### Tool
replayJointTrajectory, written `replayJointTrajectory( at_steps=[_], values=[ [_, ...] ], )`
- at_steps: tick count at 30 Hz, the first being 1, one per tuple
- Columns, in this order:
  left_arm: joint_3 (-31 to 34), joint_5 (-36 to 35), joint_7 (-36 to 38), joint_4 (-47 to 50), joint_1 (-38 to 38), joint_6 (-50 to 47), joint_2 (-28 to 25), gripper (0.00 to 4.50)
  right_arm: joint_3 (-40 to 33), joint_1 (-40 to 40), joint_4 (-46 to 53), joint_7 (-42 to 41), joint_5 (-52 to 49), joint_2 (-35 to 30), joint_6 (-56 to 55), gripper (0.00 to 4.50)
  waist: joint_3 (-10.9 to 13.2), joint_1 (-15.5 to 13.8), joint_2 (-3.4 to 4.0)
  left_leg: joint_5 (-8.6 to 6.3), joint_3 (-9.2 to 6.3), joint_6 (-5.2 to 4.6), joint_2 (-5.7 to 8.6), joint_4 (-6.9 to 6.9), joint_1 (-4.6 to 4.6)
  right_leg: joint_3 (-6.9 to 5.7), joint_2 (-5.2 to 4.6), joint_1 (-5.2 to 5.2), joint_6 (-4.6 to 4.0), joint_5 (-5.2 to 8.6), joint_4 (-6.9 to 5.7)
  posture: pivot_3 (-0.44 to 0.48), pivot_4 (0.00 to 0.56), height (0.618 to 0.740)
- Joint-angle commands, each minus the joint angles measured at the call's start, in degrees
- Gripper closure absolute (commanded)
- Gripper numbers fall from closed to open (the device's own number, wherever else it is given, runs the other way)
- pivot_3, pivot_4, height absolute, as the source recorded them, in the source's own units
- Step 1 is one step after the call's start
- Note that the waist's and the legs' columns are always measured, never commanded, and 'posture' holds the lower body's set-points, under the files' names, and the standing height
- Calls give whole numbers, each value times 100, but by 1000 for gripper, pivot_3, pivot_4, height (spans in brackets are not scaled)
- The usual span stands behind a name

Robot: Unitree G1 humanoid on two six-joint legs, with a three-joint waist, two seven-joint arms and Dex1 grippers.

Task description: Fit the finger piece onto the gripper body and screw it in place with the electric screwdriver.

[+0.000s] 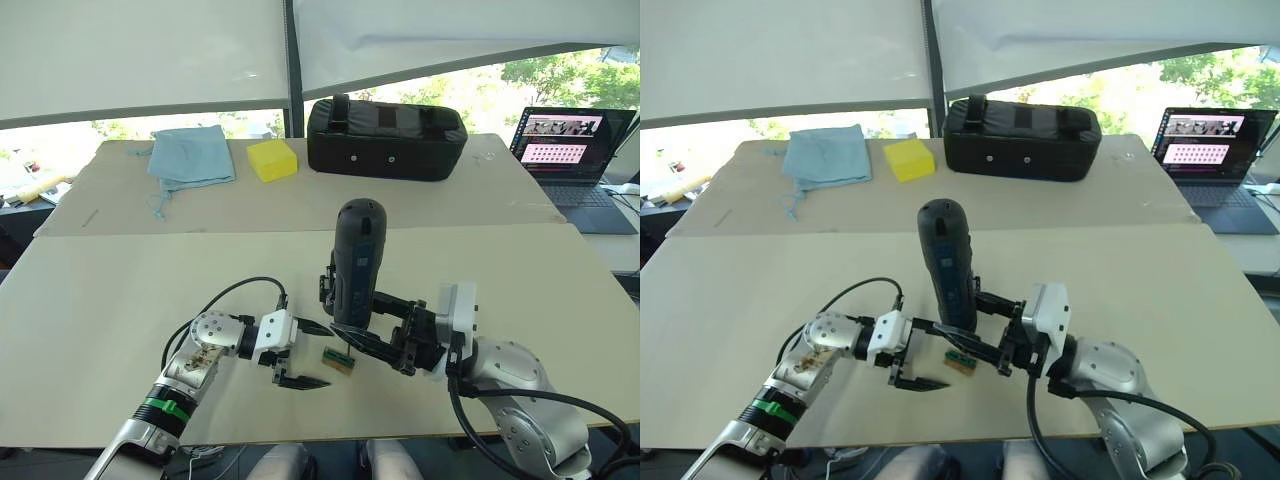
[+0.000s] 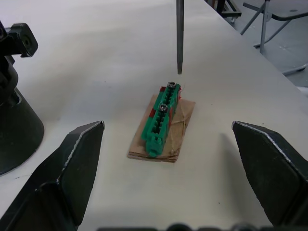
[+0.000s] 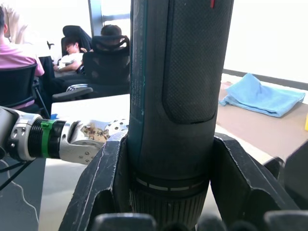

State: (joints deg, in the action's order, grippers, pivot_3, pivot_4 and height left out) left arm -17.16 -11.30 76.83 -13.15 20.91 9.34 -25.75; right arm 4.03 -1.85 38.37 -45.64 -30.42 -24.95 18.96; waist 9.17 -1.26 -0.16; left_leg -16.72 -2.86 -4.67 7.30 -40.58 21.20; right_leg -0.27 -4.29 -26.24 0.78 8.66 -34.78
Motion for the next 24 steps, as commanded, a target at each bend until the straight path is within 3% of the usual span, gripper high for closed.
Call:
replayJointTrajectory(
  at_steps=[1,12,24],
  values=[
    [-24,-23,-63,272,70,-100,15,0,-66,-29,121,-73,-62,-9,-339,2582,0,12,0,0,0,0,-1,0,0,-1,0,0,0,0,0,0,150,740],
    [-67,-104,-167,1099,72,-836,-54,0,-27,75,24,-158,-7,-37,-555,2582,1,50,-1,0,0,0,-1,0,0,0,0,0,1,1,0,0,150,740],
    [-108,35,-63,805,118,-751,-165,0,19,-52,-19,-98,-38,71,-494,2582,1,50,-1,0,0,0,-1,0,0,-1,0,-1,1,1,0,0,150,740]
  ],
)
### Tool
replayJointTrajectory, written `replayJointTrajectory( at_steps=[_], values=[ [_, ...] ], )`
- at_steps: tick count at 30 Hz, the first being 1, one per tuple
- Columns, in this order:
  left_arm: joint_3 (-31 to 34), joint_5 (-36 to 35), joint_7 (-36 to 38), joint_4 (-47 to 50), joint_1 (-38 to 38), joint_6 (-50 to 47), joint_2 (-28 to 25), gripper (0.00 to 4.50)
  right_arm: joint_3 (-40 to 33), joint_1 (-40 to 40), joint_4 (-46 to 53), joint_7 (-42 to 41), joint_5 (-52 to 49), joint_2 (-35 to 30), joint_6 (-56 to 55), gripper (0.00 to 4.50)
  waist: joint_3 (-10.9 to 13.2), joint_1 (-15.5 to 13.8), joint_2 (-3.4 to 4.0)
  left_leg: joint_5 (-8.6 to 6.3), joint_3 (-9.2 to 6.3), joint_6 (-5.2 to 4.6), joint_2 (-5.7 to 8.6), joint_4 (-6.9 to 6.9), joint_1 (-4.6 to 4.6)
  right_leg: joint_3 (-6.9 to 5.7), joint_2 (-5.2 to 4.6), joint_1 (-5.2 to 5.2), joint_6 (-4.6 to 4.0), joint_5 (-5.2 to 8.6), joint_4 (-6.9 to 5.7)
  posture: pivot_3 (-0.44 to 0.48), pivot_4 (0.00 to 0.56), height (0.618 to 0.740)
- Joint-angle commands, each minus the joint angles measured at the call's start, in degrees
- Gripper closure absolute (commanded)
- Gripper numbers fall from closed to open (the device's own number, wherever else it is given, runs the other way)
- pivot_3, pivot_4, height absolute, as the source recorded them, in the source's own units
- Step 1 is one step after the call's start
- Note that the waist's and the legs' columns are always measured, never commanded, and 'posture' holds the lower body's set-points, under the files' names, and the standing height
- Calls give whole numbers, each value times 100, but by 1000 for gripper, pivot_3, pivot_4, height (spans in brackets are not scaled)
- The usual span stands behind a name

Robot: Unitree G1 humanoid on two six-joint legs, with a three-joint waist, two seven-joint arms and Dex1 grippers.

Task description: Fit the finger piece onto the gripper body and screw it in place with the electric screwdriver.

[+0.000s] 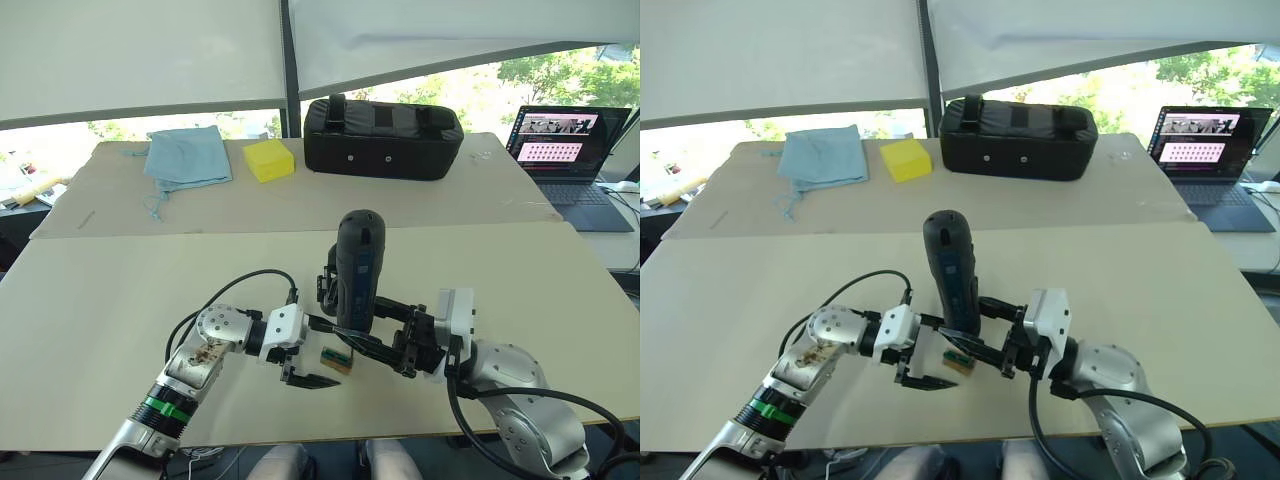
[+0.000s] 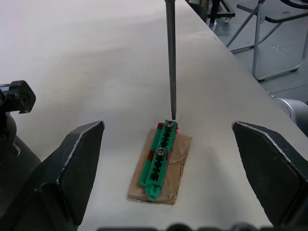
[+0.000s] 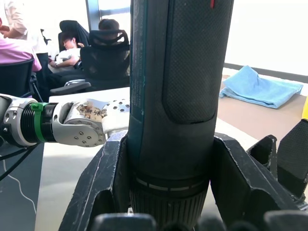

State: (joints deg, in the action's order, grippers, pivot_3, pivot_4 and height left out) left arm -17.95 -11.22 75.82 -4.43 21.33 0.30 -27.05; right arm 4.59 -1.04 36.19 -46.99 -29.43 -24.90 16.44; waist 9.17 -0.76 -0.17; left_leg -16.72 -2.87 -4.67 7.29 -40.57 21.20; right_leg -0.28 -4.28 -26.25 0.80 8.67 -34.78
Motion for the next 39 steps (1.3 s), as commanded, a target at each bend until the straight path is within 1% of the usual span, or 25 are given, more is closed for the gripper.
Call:
replayJointTrajectory(
  at_steps=[1,9,39],
  values=[
    [-33,37,41,-109,83,186,-32,0,-38,-140,196,35,-136,69,-241,2582,0,1,0,0,0,0,0,0,0,0,0,0,0,0,0,0,150,740],
    [-58,140,42,-577,91,553,-8,0,-46,-210,142,5,-143,61,-233,2582,0,-1,0,0,0,0,0,0,0,0,0,-1,0,0,1,0,150,740],
    [-40,127,10,-663,36,716,67,0,47,-199,12,-14,-53,25,-225,2582,0,0,0,-1,0,-1,0,0,0,0,-1,0,0,0,1,0,150,740]
  ],
)
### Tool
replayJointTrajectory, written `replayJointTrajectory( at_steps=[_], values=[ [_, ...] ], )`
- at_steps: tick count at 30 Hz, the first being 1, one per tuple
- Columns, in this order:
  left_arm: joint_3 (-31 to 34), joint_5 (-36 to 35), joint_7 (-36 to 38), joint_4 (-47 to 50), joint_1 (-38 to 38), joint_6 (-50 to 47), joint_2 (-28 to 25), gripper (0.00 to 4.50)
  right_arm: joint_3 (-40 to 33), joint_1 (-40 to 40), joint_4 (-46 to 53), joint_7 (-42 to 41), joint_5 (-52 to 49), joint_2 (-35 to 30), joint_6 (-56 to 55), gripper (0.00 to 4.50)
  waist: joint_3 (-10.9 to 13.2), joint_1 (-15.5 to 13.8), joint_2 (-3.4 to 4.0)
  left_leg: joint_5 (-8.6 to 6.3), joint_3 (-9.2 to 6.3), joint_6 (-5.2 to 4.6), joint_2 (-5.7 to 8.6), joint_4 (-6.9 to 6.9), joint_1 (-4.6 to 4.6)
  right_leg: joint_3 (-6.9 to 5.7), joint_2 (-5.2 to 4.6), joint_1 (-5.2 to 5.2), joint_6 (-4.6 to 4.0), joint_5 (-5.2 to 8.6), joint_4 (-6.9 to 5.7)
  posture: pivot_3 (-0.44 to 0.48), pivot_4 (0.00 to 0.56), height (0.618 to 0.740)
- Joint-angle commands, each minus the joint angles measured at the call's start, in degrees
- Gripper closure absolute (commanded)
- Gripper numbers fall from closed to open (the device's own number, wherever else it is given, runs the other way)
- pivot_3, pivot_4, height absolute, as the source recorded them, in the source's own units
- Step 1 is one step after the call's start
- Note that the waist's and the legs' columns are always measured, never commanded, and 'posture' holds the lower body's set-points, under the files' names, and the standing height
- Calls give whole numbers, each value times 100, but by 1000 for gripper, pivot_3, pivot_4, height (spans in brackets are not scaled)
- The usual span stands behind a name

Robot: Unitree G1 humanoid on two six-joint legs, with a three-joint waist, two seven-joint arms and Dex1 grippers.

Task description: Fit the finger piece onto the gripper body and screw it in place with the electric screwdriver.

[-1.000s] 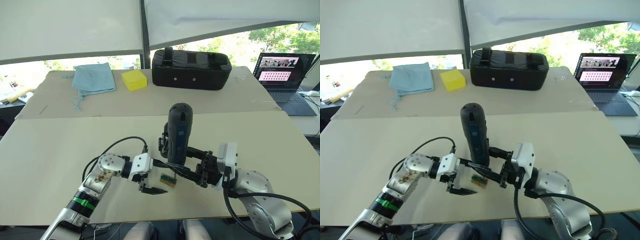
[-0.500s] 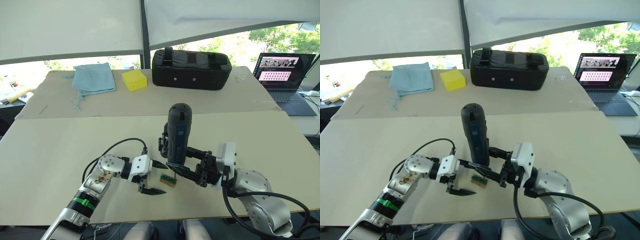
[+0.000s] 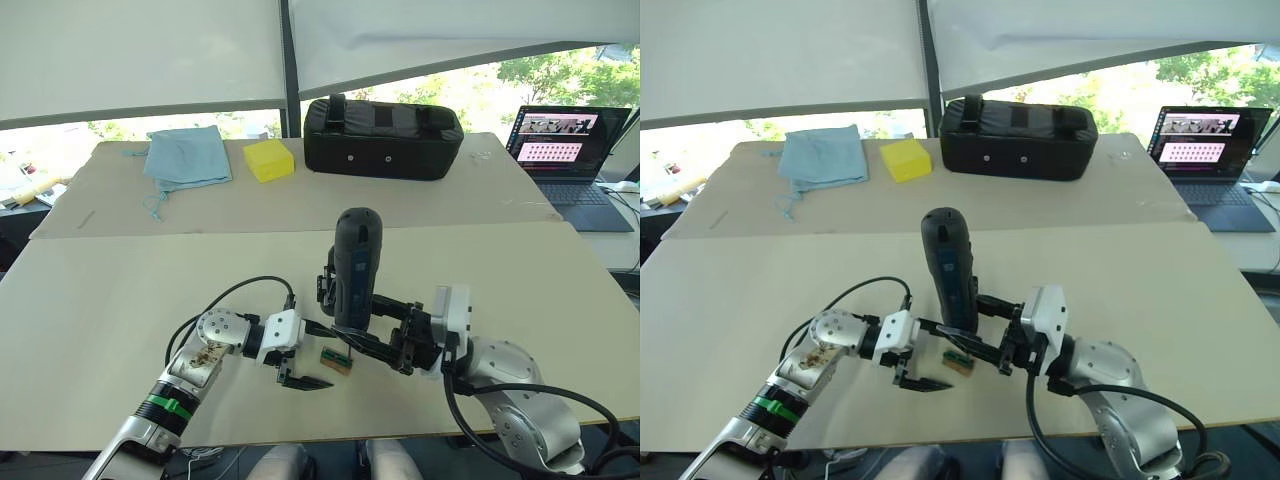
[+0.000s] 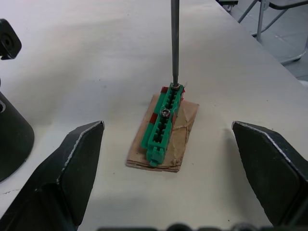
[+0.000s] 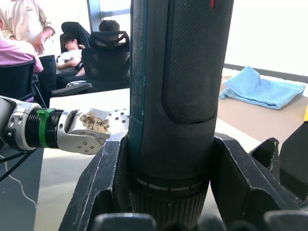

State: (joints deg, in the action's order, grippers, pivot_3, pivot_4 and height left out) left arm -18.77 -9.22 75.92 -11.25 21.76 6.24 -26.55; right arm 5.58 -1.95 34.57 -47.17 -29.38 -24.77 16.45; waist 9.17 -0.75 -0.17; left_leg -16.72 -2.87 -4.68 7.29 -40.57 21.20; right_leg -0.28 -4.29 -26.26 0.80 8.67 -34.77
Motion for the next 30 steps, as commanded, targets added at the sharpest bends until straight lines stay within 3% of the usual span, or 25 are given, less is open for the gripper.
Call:
replayJointTrajectory(
  at_steps=[1,9,16,25,30],
  values=[
    [42,-74,-2,17,-8,127,18,0,-49,-109,168,7,-56,10,-226,2582,0,0,0,0,0,0,0,0,0,0,0,0,0,0,0,0,150,740],
    [67,-71,-19,-68,-1,172,6,0,-83,-270,327,79,-162,-15,-95,2582,0,1,0,0,0,0,0,0,0,0,0,0,0,0,0,0,150,740],
    [222,-511,269,325,-70,-649,-332,0,-490,-978,887,648,-1359,-230,863,2582,3,9,-5,0,-1,-1,-1,2,2,0,0,-4,0,0,0,0,150,740],
    [588,-658,500,-1,169,-847,-804,0,-947,-2901,274,1257,-3106,-643,2121,2582,6,9,-8,4,-2,-8,-4,26,-1,-11,-3,-4,-3,-2,19,0,150,740],
    [669,-547,599,-595,617,-783,-812,0,-798,-4149,-615,1471,-3291,-574,2639,2582,5,1,-11,25,-2,-43,-3,31,3,-17,-7,-8,-8,-5,28,0,150,740]
  ],
)
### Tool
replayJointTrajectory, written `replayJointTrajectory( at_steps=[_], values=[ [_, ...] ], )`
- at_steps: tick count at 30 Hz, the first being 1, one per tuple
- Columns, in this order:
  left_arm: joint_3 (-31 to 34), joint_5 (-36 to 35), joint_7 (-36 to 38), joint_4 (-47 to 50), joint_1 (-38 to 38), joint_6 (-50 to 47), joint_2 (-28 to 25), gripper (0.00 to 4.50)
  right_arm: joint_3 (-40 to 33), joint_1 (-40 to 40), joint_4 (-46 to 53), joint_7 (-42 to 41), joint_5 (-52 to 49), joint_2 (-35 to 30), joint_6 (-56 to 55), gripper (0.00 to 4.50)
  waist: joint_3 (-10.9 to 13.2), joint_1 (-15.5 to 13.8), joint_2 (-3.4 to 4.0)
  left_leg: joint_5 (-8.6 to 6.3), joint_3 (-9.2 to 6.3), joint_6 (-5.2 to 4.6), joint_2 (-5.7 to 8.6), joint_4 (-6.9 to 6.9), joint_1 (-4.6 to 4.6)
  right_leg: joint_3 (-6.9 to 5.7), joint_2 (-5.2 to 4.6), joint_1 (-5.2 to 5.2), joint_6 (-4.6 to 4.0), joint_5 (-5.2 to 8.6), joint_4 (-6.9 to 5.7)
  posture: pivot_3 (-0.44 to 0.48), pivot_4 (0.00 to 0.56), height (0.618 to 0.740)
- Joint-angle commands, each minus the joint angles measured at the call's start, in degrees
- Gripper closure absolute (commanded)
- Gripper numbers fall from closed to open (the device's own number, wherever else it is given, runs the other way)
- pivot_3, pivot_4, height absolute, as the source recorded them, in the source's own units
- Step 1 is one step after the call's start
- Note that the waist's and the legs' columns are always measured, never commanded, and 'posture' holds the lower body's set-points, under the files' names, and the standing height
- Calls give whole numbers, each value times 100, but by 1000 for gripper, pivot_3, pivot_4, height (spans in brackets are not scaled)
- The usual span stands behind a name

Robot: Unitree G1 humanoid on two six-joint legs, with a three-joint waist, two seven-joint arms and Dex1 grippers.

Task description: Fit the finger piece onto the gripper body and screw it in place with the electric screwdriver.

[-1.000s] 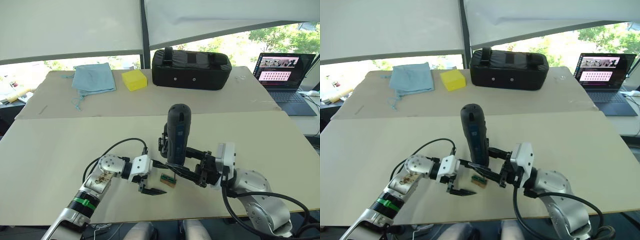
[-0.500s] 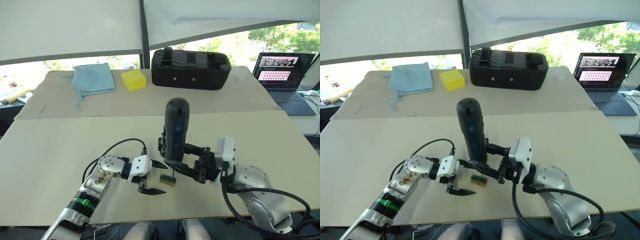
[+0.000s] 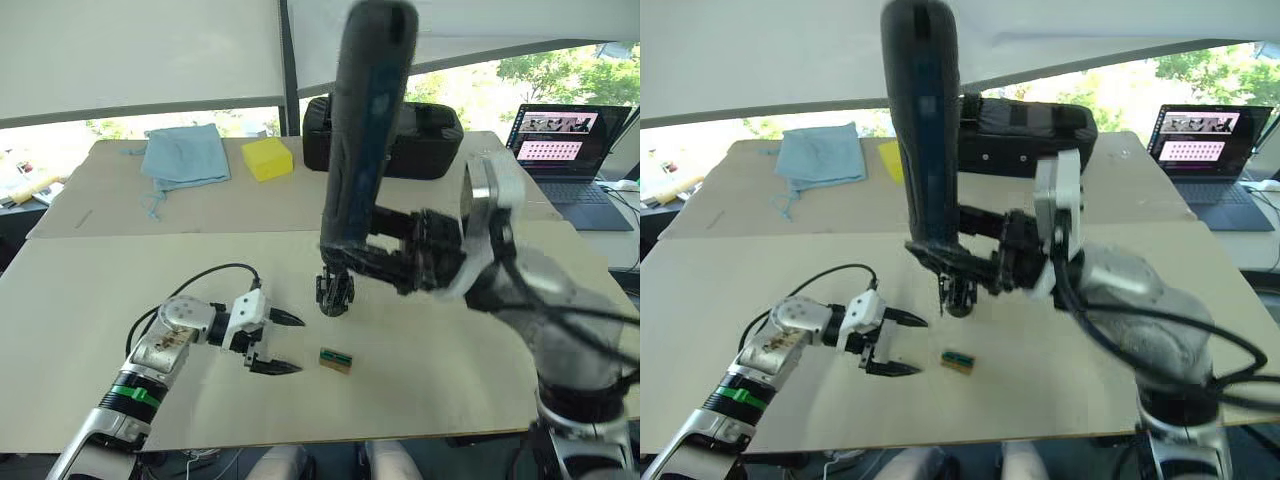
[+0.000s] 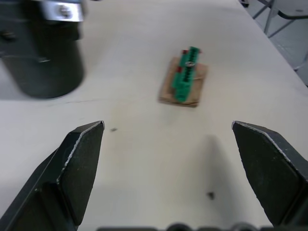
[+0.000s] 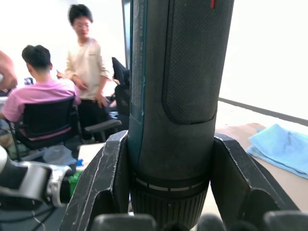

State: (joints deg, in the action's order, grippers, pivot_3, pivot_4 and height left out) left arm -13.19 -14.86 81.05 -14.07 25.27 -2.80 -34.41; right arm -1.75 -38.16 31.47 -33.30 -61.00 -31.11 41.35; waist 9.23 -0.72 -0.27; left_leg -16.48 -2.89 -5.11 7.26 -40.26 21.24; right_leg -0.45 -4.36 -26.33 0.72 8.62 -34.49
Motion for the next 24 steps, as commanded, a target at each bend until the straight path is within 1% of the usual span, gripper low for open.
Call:
replayJointTrajectory(
  at_steps=[1,4,9,11,15,18,24],
  values=[
    [120,85,54,-528,389,251,24,0,-7,-712,-465,96,-69,111,197,2582,-1,1,-1,-1,-1,-2,-1,1,-2,-4,0,3,-1,0,4,0,150,740],
    [127,257,-106,-1204,790,597,274,0,127,-1123,-839,96,105,288,266,2582,-2,-3,-3,-2,-1,-6,1,10,2,-7,-1,-2,-2,-1,10,0,150,740],
    [155,464,-274,-2126,1352,1023,692,0,411,-1395,-1268,-5,688,434,217,2582,-7,8,-10,-1,0,-8,4,14,50,-15,-1,-45,-2,-5,22,0,150,740],
    [144,538,-303,-2363,1486,1174,819,0,535,-1388,-1347,-113,959,393,178,2582,-7,22,-11,0,2,-9,8,-8,92,-26,-3,-91,-3,-9,-33,0,150,740],
    [149,653,-308,-2656,1621,1399,960,0,670,-1278,-1383,-304,1351,372,92,2582,-7,47,-11,0,3,-10,13,-15,109,-33,-5,-114,-4,-9,-40,0,150,740],
    [158,677,-291,-2778,1695,1471,1017,0,709,-1196,-1372,-414,1572,389,58,2582,-7,52,-11,0,3,-10,12,-16,110,-32,-5,-113,-4,-9,-39,0,150,740],
    [173,675,-258,-2785,1744,1488,1117,0,662,-1003,-1200,-481,1693,497,133,2582,-7,53,-11,0,4,-9,11,-27,109,-23,-8,-105,-7,-10,-42,0,150,740]
  ],
)
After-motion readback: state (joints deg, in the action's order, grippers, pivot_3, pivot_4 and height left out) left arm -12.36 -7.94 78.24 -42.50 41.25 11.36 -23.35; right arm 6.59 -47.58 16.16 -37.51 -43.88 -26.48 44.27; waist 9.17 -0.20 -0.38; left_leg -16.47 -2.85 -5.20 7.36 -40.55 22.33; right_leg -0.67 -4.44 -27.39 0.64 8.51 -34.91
